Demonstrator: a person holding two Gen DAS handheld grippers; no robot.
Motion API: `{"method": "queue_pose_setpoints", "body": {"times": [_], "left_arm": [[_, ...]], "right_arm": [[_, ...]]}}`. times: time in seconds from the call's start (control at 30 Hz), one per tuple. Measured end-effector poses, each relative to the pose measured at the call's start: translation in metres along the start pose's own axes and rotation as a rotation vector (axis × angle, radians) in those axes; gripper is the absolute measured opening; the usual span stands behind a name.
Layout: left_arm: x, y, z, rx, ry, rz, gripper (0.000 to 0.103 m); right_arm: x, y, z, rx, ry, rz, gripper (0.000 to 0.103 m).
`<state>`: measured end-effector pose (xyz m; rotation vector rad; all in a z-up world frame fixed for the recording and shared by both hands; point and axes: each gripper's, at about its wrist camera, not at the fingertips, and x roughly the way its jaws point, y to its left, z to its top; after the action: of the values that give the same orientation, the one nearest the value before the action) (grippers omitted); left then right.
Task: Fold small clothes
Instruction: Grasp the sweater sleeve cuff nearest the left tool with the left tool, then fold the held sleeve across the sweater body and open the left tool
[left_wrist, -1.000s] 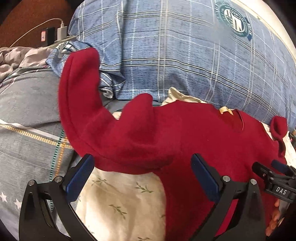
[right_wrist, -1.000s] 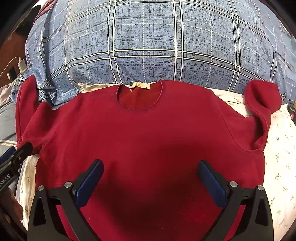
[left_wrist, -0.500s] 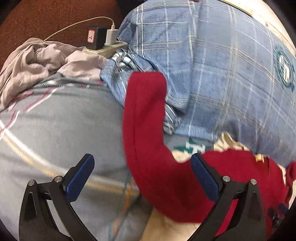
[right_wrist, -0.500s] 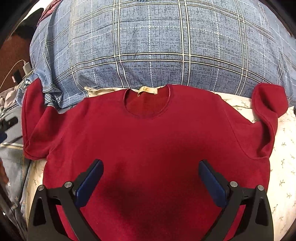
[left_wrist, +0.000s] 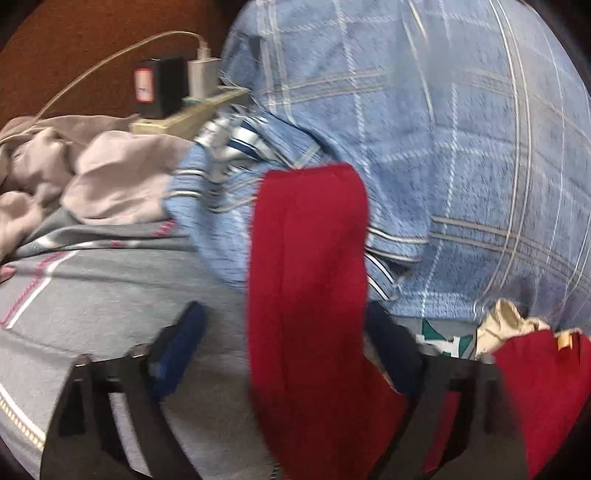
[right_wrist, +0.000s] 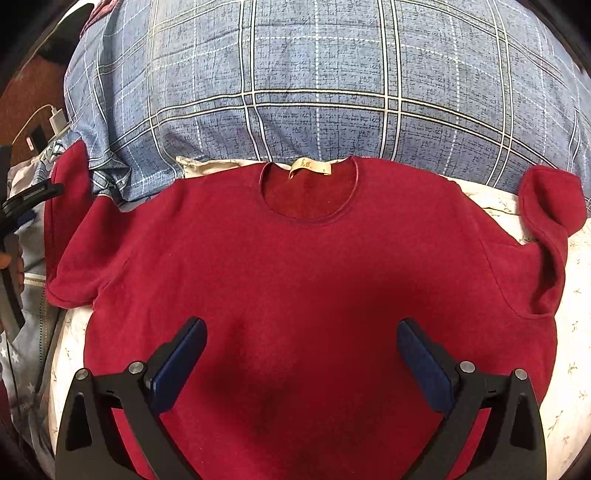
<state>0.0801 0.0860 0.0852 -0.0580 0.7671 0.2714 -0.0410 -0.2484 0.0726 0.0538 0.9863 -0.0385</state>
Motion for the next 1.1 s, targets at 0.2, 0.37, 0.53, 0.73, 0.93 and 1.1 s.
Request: {"method": "queue_pose_setpoints", "body": {"times": [0.2,0.37,0.53,0.73,0.93,1.1], "left_arm": [[0.016,0.000,-0.002,-0.013,0.038,-0.028,0.009],[0.003,0.016,-0.006,-0.079,0.064,-0.160,0.007],[-0.043,0.016,-0.013,-0.096,0.019,-0.289,0.006],[-0.098,-0.023,-0.035,-0.015,-0.024,-0.420,0.006],[-0.113,-0.106,-0.082,0.137,0.058,-0.535,0.006],[-0.096,-0.160,-0.131,0.258,0.182,-0.547,0.016]], "right_arm": [[0.002,-0.001,-0.001,0.006,0.010,0.002,0.102],[-0.002,-0.003,-0.003,0.019,0.007,0.007,0.102],[-0.005,-0.004,-0.004,0.036,0.006,0.013,0.102],[-0.014,-0.004,-0.006,0.048,-0.011,0.024,0.102],[-0.020,-0.009,-0.004,0.064,-0.018,0.025,0.102],[-0.027,-0.026,-0.005,0.107,-0.023,0.032,0.102]]}}
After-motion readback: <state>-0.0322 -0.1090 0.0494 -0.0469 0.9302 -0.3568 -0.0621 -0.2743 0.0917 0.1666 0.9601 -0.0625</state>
